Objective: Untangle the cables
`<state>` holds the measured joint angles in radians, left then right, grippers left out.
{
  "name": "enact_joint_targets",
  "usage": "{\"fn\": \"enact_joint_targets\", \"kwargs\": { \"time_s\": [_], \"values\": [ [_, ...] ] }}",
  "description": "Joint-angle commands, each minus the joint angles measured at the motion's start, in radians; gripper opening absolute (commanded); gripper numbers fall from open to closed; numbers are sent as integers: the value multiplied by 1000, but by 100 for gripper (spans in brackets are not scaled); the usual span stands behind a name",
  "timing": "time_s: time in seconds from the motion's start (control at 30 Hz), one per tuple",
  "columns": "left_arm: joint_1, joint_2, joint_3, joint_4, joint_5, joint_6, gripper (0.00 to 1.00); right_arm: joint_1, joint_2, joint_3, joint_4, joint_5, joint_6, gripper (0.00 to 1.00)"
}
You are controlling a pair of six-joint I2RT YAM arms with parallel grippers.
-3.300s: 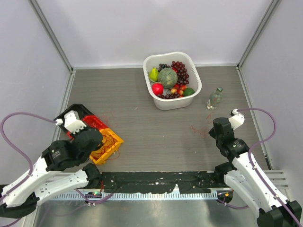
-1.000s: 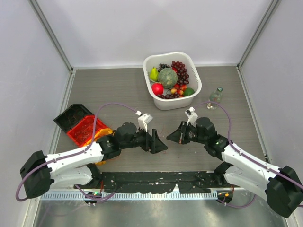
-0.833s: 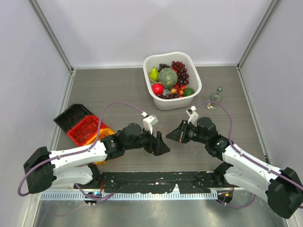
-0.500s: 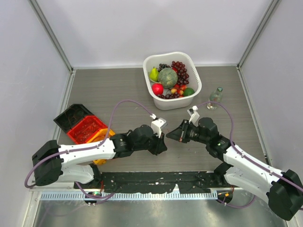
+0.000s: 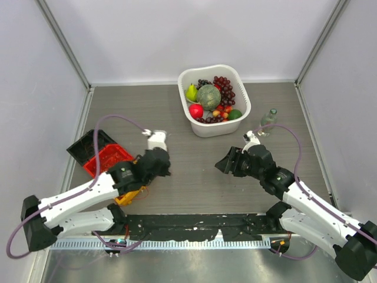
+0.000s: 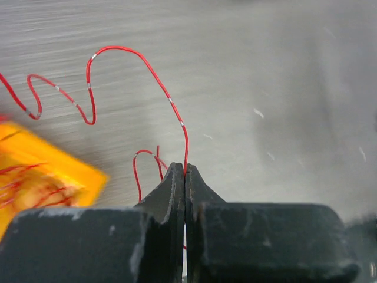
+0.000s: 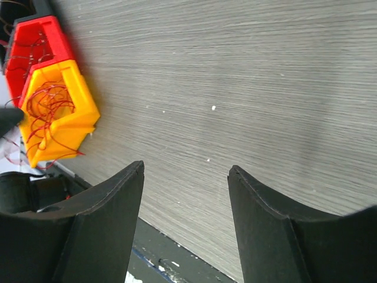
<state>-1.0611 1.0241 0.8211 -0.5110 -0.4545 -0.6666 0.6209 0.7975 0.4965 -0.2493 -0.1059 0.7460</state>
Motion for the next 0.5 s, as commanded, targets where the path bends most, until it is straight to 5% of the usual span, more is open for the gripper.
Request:
{"fn": "enact_joint_targets", "kwargs": {
  "time_s": [0.0,0.17,0.47],
  "values": [
    [218,-100,13,-317,-228,-292,0,-10,-11,37,-48,68,-53,64],
    [395,-217,-45,-429,-228,-485,0,-13,5,24,-56,66,-53,64],
    [438,-291,-114,-561,-253,-752,0,-15,-6,10,-54,64,-53,63]
  ]
}}
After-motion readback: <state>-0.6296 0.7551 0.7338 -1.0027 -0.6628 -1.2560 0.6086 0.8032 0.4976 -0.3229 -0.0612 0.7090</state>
